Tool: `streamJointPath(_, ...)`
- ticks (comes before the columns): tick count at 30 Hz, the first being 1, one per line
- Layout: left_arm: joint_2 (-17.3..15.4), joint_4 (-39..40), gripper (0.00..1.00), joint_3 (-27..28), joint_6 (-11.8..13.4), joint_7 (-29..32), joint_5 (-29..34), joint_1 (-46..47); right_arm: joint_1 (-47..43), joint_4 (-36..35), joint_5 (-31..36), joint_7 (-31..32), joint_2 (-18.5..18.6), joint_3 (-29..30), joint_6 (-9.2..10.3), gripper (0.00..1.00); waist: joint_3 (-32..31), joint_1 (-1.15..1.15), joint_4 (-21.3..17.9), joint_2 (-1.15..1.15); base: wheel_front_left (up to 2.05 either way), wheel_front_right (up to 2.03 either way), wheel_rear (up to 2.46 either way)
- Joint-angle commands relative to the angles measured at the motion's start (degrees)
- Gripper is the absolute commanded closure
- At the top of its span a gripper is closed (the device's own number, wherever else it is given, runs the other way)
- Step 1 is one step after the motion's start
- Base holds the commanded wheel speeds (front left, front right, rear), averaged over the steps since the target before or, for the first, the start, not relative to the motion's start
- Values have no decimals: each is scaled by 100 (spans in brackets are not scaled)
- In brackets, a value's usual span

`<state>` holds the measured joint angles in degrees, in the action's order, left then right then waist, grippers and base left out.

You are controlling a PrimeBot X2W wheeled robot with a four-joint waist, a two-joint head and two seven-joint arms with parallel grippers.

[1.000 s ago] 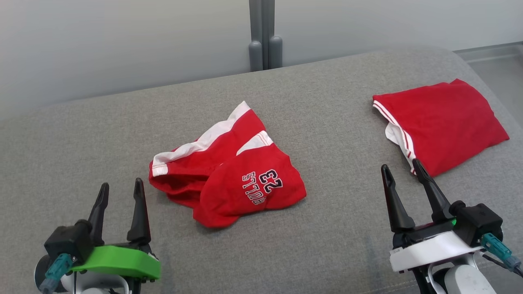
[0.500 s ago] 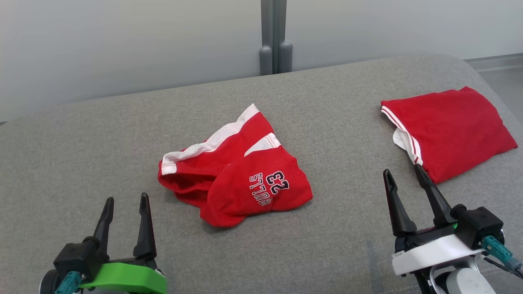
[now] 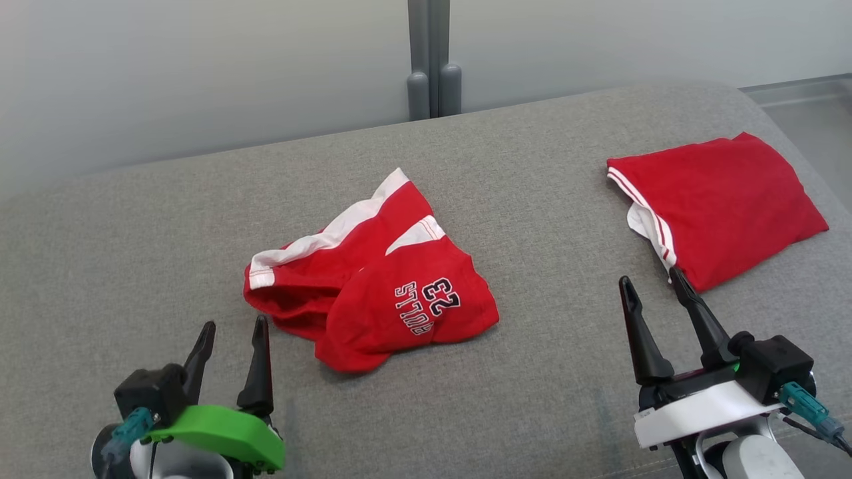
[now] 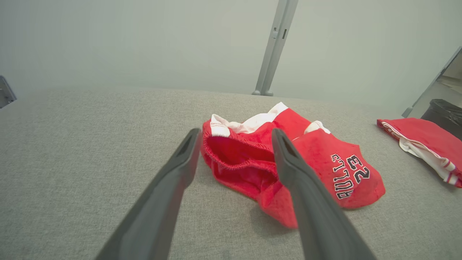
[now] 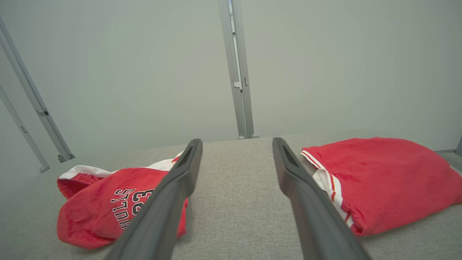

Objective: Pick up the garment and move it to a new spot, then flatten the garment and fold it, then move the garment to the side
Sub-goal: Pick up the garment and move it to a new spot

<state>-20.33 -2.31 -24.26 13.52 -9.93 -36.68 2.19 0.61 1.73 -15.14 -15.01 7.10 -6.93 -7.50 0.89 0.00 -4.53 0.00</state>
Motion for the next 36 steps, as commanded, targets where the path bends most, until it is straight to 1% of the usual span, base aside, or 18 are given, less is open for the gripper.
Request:
streamJointPath(1,18,-36,0,17,-31,36,-73,148,63,10,-44,-18,7,-17,2,0,4,0,-20,0,0,0,0)
streamJointPath(7,98,-528,0,-83,-209,511,-312,516,88,27,-53,-18,10,-43,2,0,29,0,-132,0,0,0,0)
streamJointPath(11,221,-810,0,-175,-483,672,-501,729,102,27,-50,-18,5,-56,2,0,53,0,-212,0,0,0,0)
streamJointPath(20,409,-1496,0,-480,-1000,1045,-713,1166,191,6,-34,-19,-16,-62,2,0,163,0,-316,0,0,0,0)
streamJointPath(24,451,-1866,0,-581,-1160,1041,-647,1432,227,7,-29,-18,-21,-67,2,0,224,0,-359,0,0,0,0)
streamJointPath(27,538,-2167,0,-637,-1257,1050,-660,1579,265,17,-31,-18,-25,-64,2,0,254,0,-392,0,0,0,0)
streamJointPath(30,632,-2445,0,-706,-1415,1034,-664,1769,292,22,-34,-19,-33,-73,2,0,287,0,-446,0,0,0,0)
streamJointPath(34,670,-2603,0,-730,-1479,979,-664,1874,290,11,-24,-18,-51,-52,2,0,316,0,-474,0,0,0,0)
streamJointPath(35,681,-2637,8,-734,-1497,968,-663,1904,294,13,-21,-18,-53,-52,2,0,320,0,-479,0,0,0,0)
streamJointPath(36,695,-2674,25,-740,-1506,952,-664,1923,297,18,-19,-18,-57,-51,2,0,321,0,-483,0,0,0,0)
